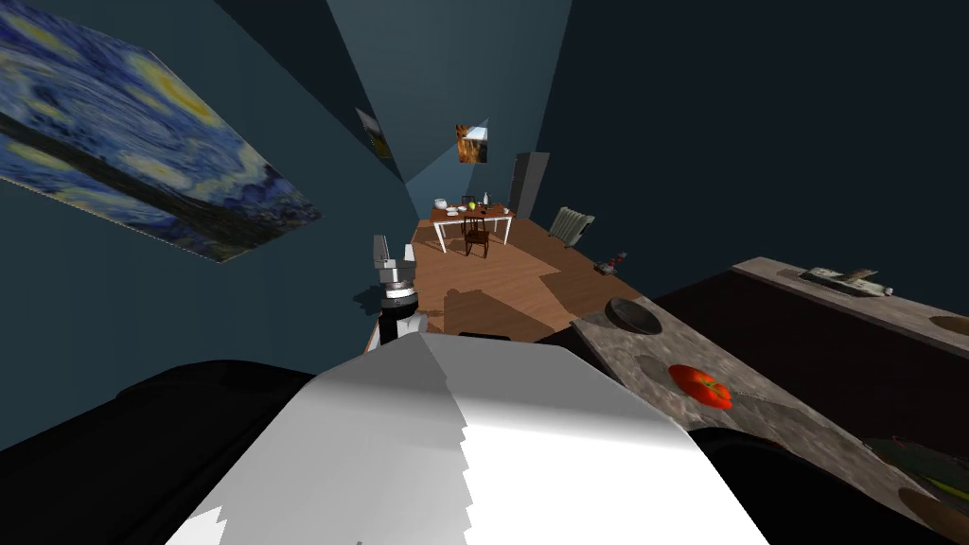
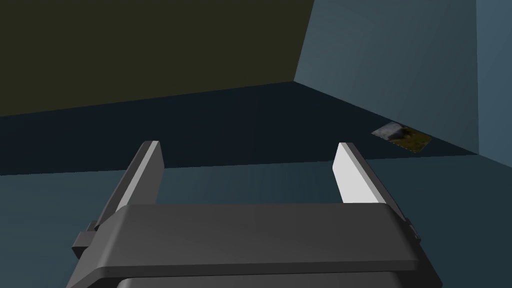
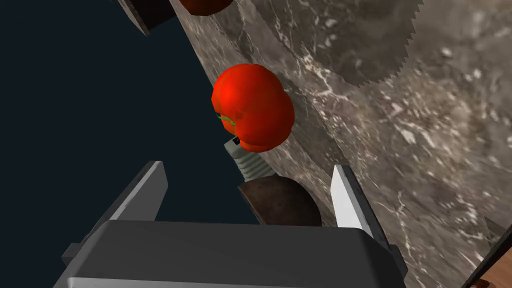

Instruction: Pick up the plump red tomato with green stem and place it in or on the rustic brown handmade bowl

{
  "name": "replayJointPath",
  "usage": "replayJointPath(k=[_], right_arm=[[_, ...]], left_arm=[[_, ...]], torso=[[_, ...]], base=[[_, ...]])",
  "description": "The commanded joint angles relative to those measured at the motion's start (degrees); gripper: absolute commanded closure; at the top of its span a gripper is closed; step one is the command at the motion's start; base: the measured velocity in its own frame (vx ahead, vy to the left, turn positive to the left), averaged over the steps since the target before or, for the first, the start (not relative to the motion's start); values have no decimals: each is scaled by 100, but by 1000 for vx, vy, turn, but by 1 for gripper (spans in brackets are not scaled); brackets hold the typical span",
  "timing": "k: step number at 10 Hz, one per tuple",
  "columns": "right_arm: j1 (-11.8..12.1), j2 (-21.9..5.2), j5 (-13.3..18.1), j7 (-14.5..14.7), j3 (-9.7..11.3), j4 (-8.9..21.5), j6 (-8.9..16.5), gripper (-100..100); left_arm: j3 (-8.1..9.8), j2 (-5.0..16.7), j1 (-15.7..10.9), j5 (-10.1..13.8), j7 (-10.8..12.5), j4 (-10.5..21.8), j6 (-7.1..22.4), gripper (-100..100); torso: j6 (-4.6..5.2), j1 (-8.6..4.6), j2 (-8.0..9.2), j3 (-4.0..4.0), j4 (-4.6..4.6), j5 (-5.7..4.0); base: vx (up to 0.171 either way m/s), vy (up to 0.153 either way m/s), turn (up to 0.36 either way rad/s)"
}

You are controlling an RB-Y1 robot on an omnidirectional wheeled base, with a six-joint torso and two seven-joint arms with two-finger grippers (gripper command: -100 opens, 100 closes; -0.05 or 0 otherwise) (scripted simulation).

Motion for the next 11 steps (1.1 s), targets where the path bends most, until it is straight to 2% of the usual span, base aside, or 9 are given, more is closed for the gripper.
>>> replayJointPath(k=[1, 4, 5, 7, 8, 9, 10, 11], right_arm=[[40, -108, 130, 236, 22, 108, 66, -100], [39, -203, 338, 566, 123, 272, 120, -100], [14, -231, 438, 722, 220, 356, 133, -100], [-35, -219, 524, 852, 390, 447, 128, -100], [-2, -238, 483, 789, 339, 377, 158, -100], [-2, -236, 488, 805, 353, 373, 170, 0], [-168, -209, 543, 825, 400, 494, 217, -100], [-96, -215, 521, 816, 379, 438, 190, -100]], left_arm=[[0, 0, 0, 0, 0, 0, 0, 0], [0, 0, 0, 0, 0, 0, 0, 0], [0, 0, 0, 0, 0, 0, 0, 0], [1, 0, 0, 0, 0, 0, 0, 0], [1, 0, 1, 0, 0, 0, 0, 0], [0, 0, 1, 0, 0, 0, 0, 0], [0, -1, 0, 0, 0, 0, 0, 0], [0, 0, 0, 0, 0, 0, 0, 0]], torso=[[0, 0, 0, 0, 0, 0], [2, 2, 3, 1, 0, 0], [3, 3, 7, 3, 1, 0], [3, -11, 9, 5, 2, -3], [4, -7, 6, 3, 2, -3], [7, 14, 10, 5, 2, 2], [7, 29, 15, 8, 3, 6], [5, 21, 18, 10, 4, 4]], base=[[65, -85, 187], [42, -77, 151], [30, -86, 195], [28, -112, 145], [20, -43, 24], [3, -9, -1], [-2, -42, 49], [-1, -27, 19]])
